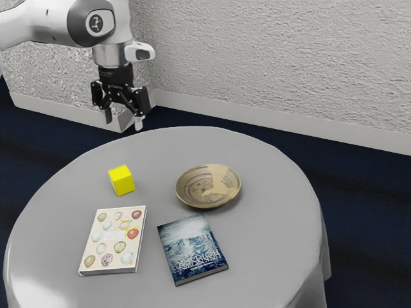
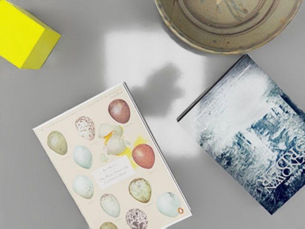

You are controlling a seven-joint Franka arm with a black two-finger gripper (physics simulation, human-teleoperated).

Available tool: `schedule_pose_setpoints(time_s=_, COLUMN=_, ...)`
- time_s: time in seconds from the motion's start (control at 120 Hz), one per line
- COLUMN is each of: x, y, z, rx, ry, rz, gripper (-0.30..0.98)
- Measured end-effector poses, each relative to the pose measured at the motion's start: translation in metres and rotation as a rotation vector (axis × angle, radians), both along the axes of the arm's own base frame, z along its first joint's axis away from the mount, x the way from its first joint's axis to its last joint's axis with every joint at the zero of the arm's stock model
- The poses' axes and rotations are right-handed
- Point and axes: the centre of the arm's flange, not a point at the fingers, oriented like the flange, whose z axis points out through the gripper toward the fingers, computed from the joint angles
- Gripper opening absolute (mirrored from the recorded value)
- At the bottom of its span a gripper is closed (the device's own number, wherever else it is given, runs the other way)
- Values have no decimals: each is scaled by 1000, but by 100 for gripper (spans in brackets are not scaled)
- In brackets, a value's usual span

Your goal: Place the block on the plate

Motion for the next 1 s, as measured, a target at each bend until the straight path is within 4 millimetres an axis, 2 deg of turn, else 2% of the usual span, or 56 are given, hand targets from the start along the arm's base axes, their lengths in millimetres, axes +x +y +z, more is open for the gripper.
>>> schedule_pose_setpoints(time_s=0.3, x=4, y=-2, z=0, rx=-2, ry=-20, rz=-19, gripper=69)
schedule_pose_setpoints(time_s=0.417, x=13, y=4, z=-15, rx=3, ry=-19, rz=26, gripper=69)
schedule_pose_setpoints(time_s=0.5, x=21, y=17, z=-26, rx=11, ry=-20, rz=85, gripper=69)
schedule_pose_setpoints(time_s=0.6, x=37, y=39, z=-45, rx=23, ry=-24, rz=179, gripper=69)
schedule_pose_setpoints(time_s=0.717, x=51, y=70, z=-82, rx=52, ry=-3, rz=314, gripper=69)
schedule_pose_setpoints(time_s=1.0, x=72, y=115, z=-159, rx=76, ry=-2, rz=625, gripper=69)
